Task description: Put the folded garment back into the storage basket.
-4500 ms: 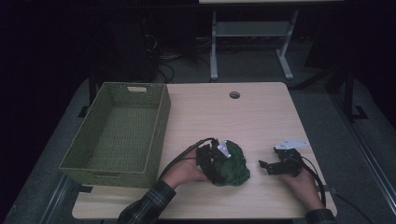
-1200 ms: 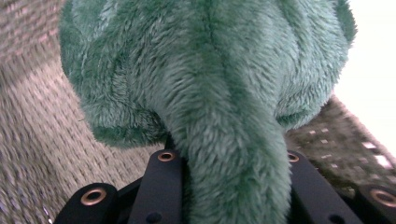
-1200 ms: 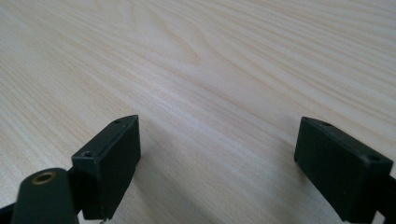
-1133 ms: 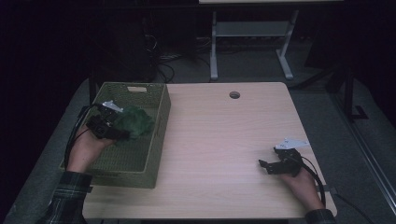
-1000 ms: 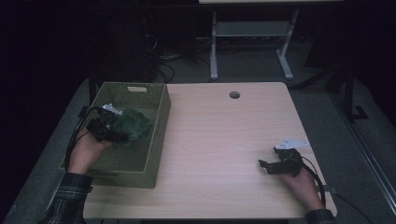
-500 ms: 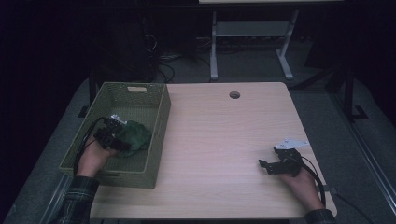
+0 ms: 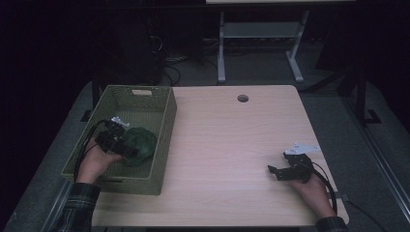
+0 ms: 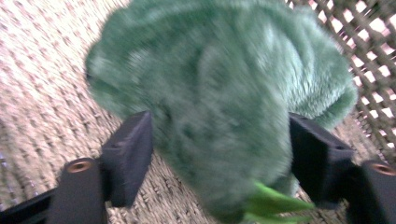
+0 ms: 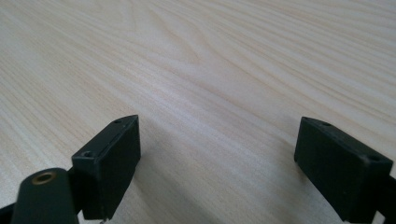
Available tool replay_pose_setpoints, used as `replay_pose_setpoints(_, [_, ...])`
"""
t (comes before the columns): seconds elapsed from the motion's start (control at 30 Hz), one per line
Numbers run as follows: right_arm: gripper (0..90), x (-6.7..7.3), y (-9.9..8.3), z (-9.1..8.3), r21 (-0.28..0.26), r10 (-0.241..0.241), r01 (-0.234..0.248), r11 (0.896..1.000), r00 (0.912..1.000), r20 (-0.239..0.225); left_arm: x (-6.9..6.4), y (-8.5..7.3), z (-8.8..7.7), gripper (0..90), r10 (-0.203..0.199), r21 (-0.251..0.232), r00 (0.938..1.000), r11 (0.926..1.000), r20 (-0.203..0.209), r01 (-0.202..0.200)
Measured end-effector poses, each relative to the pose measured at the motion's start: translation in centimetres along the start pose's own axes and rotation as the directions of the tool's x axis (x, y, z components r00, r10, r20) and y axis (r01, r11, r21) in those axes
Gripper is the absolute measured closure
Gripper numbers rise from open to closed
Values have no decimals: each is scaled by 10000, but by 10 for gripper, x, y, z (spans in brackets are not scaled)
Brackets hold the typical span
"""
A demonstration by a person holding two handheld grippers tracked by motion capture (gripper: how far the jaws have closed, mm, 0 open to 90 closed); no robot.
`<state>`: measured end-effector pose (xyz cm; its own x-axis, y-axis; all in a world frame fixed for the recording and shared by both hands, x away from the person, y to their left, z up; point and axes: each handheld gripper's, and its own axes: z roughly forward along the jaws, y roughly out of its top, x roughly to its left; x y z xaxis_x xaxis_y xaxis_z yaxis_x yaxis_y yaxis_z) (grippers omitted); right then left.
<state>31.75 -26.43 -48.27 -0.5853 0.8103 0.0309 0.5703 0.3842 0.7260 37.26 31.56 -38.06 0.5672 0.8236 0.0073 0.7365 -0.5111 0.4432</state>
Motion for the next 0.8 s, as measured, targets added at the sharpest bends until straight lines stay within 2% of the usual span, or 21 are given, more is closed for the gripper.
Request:
replay_pose_setpoints(0.07, [140,0,0,0,2,2,-2,10000,10000,-2,-1,2,-10,202,-53,-315,10000,9995,23,54])
replay_pose_setpoints(0.2, [140,0,0,0,0,1,-1,10000,10000,-2,-8,9,-28,184,19,-916,10000,9958,38,-16])
replay_pose_setpoints(0.33, [140,0,0,0,1,0,0,10000,10000,-3,-20,17,-39,180,151,-1377,9995,9904,264,-113])
replay_pose_setpoints(0.43, [140,0,0,0,0,2,-2,10000,10000,-4,-38,28,-46,180,453,-1874,9976,9817,527,-347])
replay_pose_setpoints(0.47, [140,0,0,0,0,2,-2,10000,10000,-4,-38,28,-46,180,453,-1874,9976,9817,527,-347])
replay_pose_setpoints(0.5, [140,0,0,0,0,-1,1,10000,10000,-3,-44,31,-48,180,661,-1967,9960,9790,604,-530])
replay_pose_setpoints(0.63, [140,0,0,0,-3,-1,1,10000,10000,-6,-64,42,-51,180,1045,-2387,9912,9676,814,-824])
replay_pose_setpoints(0.77, [140,0,0,0,-2,4,-4,10000,10000,-2,-85,51,-51,180,1469,-2847,9838,9520,1025,-1125])
replay_pose_setpoints(0.8, [140,0,0,0,-2,4,-4,10000,10000,-1,-96,55,-48,180,1593,-3009,9801,9464,1186,-1174])
